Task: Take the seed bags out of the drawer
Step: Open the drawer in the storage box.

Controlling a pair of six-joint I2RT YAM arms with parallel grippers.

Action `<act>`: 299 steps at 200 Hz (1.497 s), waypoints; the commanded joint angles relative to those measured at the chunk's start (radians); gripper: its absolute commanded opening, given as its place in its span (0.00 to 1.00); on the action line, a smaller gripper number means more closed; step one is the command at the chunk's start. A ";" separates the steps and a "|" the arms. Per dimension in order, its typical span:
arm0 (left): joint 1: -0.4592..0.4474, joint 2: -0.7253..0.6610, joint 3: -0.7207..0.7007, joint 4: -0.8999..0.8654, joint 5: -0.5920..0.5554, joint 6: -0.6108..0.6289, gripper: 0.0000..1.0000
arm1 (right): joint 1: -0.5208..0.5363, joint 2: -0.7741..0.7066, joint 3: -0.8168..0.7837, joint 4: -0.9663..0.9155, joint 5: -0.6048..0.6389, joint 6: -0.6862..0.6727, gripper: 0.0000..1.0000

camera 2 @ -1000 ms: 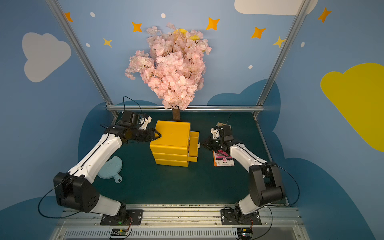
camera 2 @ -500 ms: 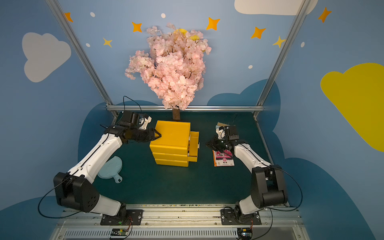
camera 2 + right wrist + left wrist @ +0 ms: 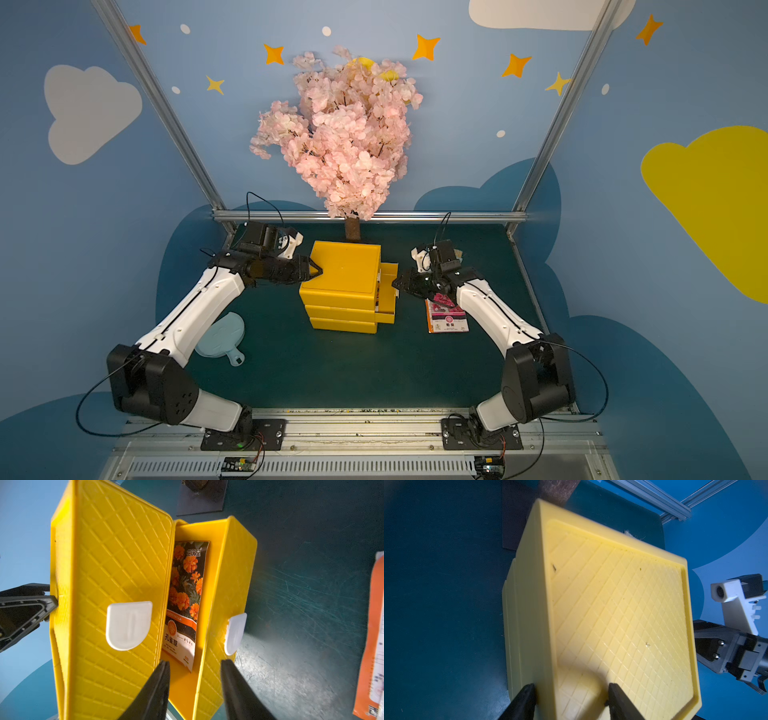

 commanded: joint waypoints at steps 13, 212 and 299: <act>-0.018 0.037 -0.029 -0.035 0.022 -0.004 0.57 | 0.026 0.040 0.082 -0.140 0.169 -0.067 0.47; -0.018 0.051 -0.036 -0.009 0.041 -0.008 0.57 | 0.138 0.267 0.333 -0.342 0.468 -0.123 0.00; -0.018 0.067 -0.033 -0.010 0.034 -0.003 0.57 | 0.088 0.223 0.342 -0.387 0.504 -0.154 0.00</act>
